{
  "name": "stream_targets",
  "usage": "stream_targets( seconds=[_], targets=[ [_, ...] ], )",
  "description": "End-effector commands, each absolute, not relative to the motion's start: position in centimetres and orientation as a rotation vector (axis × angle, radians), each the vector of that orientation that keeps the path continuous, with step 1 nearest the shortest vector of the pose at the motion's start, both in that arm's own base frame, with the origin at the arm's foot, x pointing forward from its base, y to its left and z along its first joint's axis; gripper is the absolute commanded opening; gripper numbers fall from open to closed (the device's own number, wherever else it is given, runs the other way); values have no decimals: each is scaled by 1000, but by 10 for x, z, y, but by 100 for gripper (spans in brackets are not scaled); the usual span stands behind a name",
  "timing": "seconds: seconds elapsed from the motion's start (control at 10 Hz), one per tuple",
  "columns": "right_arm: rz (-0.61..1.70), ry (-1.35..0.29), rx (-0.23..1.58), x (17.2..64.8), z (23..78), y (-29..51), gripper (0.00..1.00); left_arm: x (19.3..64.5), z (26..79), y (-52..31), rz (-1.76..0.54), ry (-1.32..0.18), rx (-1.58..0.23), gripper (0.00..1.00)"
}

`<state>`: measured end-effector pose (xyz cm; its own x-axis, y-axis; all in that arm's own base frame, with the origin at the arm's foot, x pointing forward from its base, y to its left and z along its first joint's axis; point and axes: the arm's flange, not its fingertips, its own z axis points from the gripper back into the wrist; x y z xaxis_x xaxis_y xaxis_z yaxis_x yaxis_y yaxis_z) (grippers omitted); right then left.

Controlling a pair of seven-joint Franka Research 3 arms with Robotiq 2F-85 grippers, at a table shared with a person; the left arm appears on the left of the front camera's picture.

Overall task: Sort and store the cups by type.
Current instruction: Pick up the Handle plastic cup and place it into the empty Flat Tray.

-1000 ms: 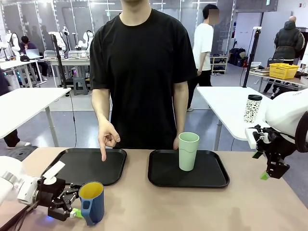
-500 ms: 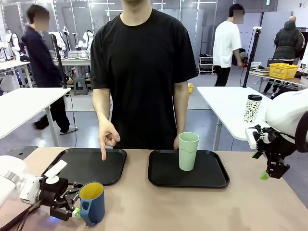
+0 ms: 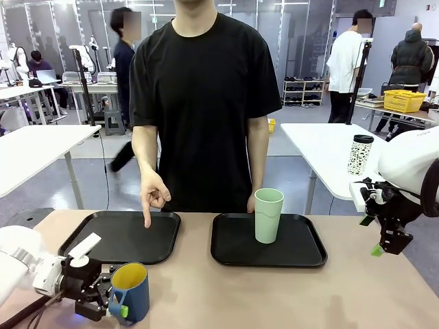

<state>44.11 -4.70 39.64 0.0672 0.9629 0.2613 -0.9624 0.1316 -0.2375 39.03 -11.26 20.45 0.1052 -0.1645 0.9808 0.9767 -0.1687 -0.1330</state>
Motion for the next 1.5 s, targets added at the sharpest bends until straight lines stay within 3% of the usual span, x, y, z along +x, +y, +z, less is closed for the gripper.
stream_targets(
  seconds=[0.0, 0.6, 0.7, 0.8, 0.9, 1.0, 1.1, 1.2, 1.3, 1.4],
  targets=[
    [1440, -392, -16, 439, 396, -46, 100, 387, 190, -122, -1332, -952, -1290, 100],
    [1440, -392, -16, 439, 396, -46, 100, 395, 189, -134, -1349, -949, -1302, 100],
    [1440, -392, -16, 439, 396, -46, 100, 397, 189, -132, -1340, -973, -1294, 84],
    [1440, -392, -16, 439, 396, -46, 100, 399, 190, -130, -1321, -977, -1302, 82],
    [1440, -392, -16, 439, 396, -46, 100, 400, 190, -129, -1317, -975, -1301, 66],
    [1440, -392, -16, 439, 396, -46, 100, 400, 191, -129, -1310, -977, -1305, 63],
    [1440, -392, -16, 439, 396, -46, 100, 400, 190, -129, -1314, -973, -1311, 47],
    [1440, -392, -16, 439, 396, -46, 100, 400, 190, -129, -1311, -972, -1314, 44],
    [1440, -392, -16, 439, 396, -46, 100, 397, 194, -128, -1277, -973, -1332, 28],
    [1440, -392, -16, 439, 396, -46, 100, 391, 206, -124, -1260, -986, -1383, 33]
  ],
)
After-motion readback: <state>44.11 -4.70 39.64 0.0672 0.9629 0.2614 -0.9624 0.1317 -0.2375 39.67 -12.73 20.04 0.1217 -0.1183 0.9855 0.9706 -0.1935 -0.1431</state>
